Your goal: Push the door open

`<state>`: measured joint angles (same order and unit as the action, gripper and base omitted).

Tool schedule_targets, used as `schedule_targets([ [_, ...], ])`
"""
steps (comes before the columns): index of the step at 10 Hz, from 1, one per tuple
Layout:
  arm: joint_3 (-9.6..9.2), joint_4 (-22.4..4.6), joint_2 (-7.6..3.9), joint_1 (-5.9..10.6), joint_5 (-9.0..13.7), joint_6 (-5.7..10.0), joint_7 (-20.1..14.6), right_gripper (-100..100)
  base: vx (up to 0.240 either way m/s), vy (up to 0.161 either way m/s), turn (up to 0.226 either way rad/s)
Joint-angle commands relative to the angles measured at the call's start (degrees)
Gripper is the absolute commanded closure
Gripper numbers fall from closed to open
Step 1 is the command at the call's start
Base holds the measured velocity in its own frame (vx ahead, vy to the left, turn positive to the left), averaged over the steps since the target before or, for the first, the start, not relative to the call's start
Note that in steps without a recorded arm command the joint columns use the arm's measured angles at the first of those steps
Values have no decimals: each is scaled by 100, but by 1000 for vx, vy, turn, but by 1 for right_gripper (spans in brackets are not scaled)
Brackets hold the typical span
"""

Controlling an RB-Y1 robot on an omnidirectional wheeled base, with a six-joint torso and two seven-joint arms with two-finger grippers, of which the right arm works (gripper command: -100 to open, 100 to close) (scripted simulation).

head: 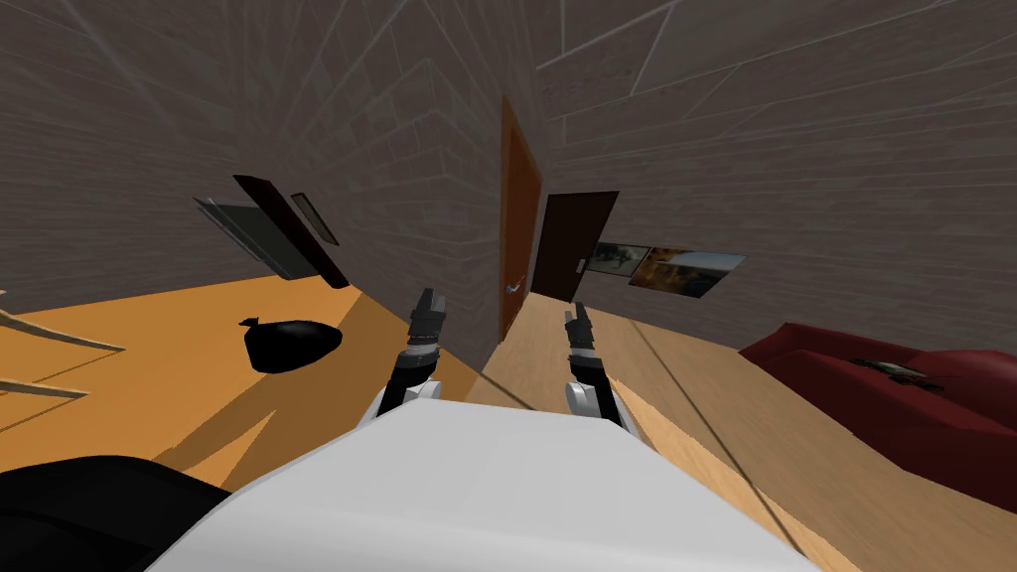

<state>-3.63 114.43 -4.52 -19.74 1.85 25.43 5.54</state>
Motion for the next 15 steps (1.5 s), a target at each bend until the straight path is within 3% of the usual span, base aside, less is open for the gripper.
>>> schedule_targets([
  [1,-49,-175,-11,57,-41,69,-44,-100,74,-105,52],
  [15,-423,-1943,-124,770,-395,591,-493,-100,72,-110,77],
])
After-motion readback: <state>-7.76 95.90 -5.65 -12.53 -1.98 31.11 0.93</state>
